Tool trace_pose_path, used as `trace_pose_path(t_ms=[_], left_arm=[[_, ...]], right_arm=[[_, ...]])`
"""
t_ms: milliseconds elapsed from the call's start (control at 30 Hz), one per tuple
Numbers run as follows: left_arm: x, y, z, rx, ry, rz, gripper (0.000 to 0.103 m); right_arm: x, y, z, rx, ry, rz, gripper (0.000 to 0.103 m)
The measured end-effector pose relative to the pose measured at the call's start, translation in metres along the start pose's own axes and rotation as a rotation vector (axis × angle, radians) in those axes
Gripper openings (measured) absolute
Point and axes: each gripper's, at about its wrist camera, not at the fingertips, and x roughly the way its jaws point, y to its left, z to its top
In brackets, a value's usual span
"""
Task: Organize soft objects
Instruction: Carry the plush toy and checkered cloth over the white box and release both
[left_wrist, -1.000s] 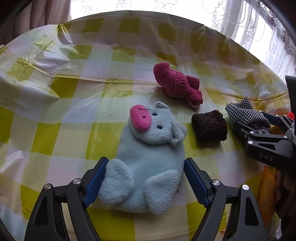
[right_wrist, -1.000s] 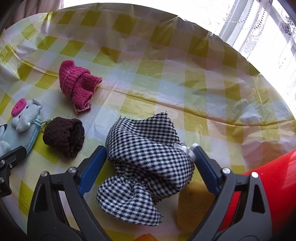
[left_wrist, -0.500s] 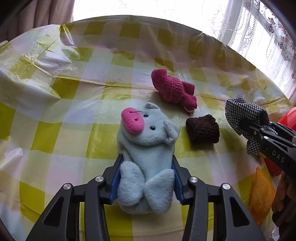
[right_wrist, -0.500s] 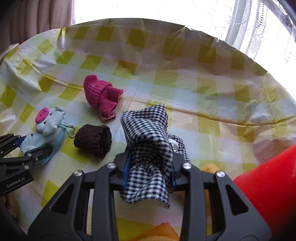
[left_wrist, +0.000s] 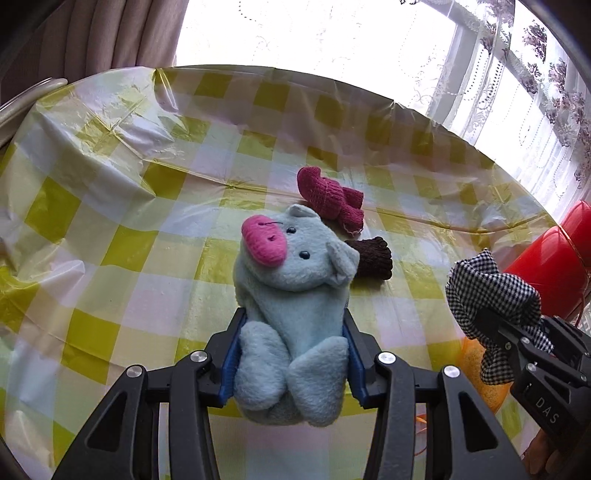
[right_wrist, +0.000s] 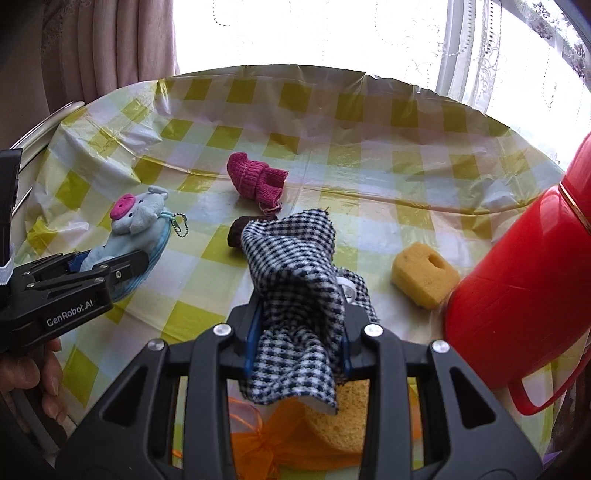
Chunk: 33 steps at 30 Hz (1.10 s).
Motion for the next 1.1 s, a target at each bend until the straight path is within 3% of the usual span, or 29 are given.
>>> trace_pose_path(t_ms=[700, 1100], left_arm=[[-0.068, -0.097, -0.049, 0.147, -0.020, -0.131, 0.048], [-0.084, -0.154, -0.069, 0.243, -0.003, -0.221, 0.048]], right_arm=[[-0.078, -0.047, -0.064, 0.111, -0.014, -0.056, 0.036], [-0.122, -0.107, -0.107, 0.209, -0.006, -0.137, 0.036]])
